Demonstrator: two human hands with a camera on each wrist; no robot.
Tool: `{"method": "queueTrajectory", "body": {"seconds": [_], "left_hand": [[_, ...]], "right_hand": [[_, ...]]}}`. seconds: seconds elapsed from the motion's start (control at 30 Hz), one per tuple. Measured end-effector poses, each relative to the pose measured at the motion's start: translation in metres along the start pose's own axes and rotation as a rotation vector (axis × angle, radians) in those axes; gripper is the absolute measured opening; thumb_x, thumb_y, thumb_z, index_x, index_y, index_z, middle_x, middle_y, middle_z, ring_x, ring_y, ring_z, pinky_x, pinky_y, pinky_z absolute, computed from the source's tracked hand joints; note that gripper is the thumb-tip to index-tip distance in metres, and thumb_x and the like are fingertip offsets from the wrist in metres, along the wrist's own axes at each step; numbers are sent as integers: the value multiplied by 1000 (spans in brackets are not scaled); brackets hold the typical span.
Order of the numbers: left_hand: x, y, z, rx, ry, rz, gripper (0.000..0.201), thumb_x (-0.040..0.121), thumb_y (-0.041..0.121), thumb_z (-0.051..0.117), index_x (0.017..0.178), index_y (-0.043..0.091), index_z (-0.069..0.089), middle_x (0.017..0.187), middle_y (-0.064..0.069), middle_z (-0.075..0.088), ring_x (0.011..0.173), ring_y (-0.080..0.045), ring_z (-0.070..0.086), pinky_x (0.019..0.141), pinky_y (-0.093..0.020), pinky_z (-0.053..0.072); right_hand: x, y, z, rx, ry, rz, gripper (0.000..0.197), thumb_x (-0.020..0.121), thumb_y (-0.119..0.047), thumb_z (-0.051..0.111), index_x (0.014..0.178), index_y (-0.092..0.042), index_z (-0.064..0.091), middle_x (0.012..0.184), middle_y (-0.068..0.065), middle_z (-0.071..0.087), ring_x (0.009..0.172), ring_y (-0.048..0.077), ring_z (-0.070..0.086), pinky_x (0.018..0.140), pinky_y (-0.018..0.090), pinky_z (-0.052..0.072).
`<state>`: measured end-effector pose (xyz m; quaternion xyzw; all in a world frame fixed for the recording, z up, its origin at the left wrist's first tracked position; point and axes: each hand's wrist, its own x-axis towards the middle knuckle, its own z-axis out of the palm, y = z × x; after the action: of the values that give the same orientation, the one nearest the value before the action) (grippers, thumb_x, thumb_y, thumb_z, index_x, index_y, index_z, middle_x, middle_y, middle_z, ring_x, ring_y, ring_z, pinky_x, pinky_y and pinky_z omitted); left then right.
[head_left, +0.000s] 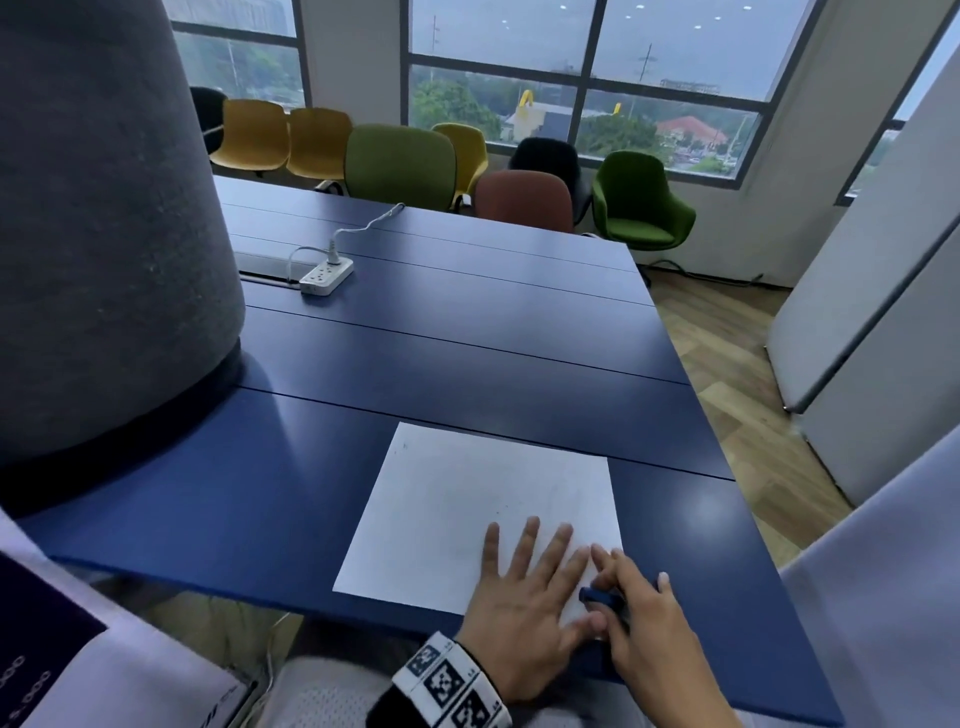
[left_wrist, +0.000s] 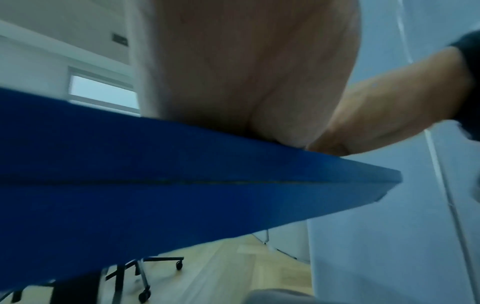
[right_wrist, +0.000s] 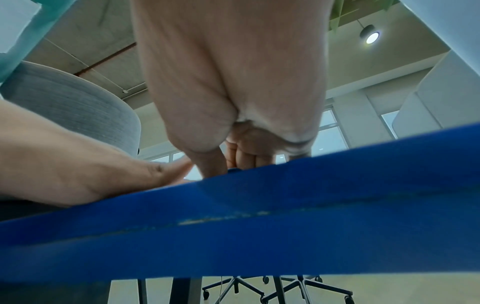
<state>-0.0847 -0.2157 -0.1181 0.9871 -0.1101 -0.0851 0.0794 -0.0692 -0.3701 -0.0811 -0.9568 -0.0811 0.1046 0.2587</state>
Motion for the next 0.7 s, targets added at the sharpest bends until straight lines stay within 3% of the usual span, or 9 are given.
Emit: {"method": "queueTrajectory", "body": {"seconds": [0.07,0.13,0.23,0.3,0.37,0.43,0.53,0.6,0.7], "left_hand": [[-4,-18,-10,-39,-9,-61,81,92,72,-4,153,28,29,162,3,20,148,-25,21,114,-56,1],[-5,-38,-18,-61,-47,-140,103,59,77,-39,148,28,-21,155,8,-30,145,-21,-25,112,-52,-23],[-8,-59,-31,-117,-52,-413,119,33,74,-51,137,16,-34,144,-1,-43,140,-23,-36,108,-54,-25],[-6,-53,-28,-109,1,-433,115,51,75,-43,144,10,-24,150,-10,-35,143,-26,-32,111,-56,-21],[-3,-28,-16,-37,15,-247,95,88,71,-13,154,12,24,162,-13,11,150,-28,1,115,-58,6],[1,0,3,55,1,-57,76,99,63,8,138,20,57,149,-4,47,142,-24,33,104,-54,23],[-6,3,0,21,-5,-19,71,100,63,13,136,23,58,145,2,51,135,-22,47,106,-52,20],[-11,-19,-12,-22,20,-96,77,96,68,3,153,22,26,163,0,17,149,-24,17,115,-52,-2],[-11,-54,-27,-55,-124,-344,94,72,75,-23,146,16,-29,151,-2,-41,141,-22,-34,114,-51,-23]], "right_hand": [[-2,0,2,47,30,-45,23,96,-28,54,117,-33,48,137,-36,36,146,22,21,116,39,22],[-3,1,3,80,60,-70,14,95,-26,56,107,-30,49,137,-32,42,143,17,29,119,36,14],[-1,2,4,96,65,-57,16,94,-27,57,108,-29,49,138,-25,49,143,18,30,121,42,11],[0,4,5,98,64,-44,17,94,-26,58,108,-29,49,136,-23,52,142,18,32,122,43,10],[0,2,3,81,53,-25,26,95,-25,56,120,-27,51,136,-23,51,143,22,29,122,41,10],[-1,-1,-1,71,48,-14,45,97,-23,54,140,-30,41,139,-21,48,145,24,23,121,40,13],[1,2,0,68,49,-26,48,96,-20,54,141,-31,40,136,-23,47,144,21,24,121,39,9],[2,6,3,100,58,-78,28,94,-20,58,121,-26,54,127,-34,45,143,11,30,122,40,3],[4,10,8,124,51,-91,20,93,-21,59,108,-33,52,126,-34,47,142,6,30,122,42,-1]]}}
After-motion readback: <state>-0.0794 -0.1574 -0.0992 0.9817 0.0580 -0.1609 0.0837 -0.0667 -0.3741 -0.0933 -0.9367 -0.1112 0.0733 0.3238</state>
